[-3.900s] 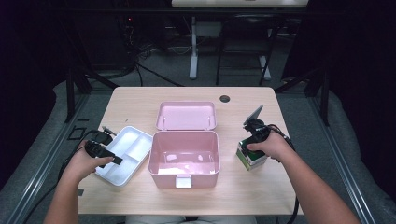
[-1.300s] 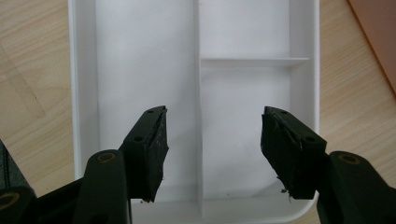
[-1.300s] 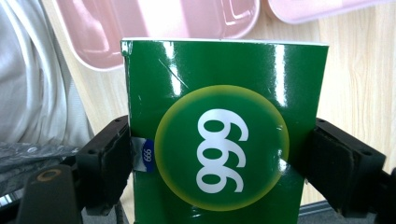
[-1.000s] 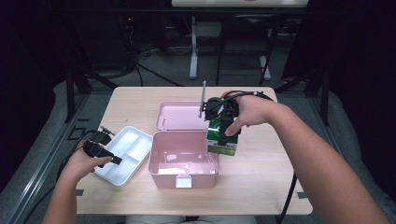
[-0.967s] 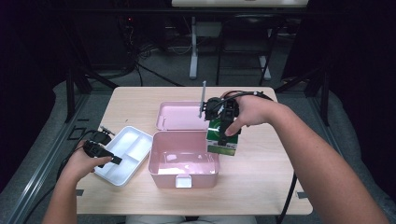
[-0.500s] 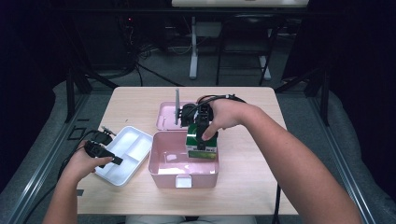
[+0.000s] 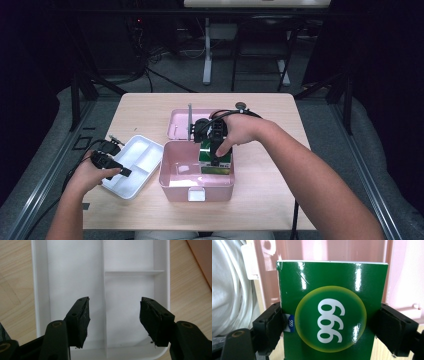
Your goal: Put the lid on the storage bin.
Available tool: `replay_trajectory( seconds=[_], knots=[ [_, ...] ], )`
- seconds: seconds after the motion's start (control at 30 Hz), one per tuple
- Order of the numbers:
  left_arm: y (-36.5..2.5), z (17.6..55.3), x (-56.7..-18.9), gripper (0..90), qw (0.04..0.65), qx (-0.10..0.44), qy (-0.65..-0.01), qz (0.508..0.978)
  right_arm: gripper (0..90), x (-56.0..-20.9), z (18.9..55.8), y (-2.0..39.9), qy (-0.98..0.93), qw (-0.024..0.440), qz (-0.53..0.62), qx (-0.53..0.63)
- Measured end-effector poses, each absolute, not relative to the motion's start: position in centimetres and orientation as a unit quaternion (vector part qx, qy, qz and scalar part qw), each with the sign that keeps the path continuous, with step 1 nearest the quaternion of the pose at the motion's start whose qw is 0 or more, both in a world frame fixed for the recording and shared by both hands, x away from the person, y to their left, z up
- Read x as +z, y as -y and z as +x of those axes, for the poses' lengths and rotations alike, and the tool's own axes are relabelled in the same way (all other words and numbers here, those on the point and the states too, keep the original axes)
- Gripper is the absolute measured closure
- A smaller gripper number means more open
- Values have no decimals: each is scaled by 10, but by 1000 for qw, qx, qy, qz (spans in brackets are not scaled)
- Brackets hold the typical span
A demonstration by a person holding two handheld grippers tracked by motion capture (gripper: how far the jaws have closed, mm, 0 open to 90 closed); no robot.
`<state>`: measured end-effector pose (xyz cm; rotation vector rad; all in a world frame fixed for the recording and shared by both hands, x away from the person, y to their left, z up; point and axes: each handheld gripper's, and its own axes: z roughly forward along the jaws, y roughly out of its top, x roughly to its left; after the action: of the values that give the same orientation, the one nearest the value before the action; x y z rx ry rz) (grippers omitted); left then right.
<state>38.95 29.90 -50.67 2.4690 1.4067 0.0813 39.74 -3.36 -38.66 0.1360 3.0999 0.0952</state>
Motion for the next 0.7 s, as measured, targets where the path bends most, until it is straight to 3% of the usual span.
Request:
replay_trajectory(
  seconds=[0.7],
  knots=[
    [-298,390,-509,412,145,25,-490,859,155,-447,402,40,-999,17,33,32]
  ],
)
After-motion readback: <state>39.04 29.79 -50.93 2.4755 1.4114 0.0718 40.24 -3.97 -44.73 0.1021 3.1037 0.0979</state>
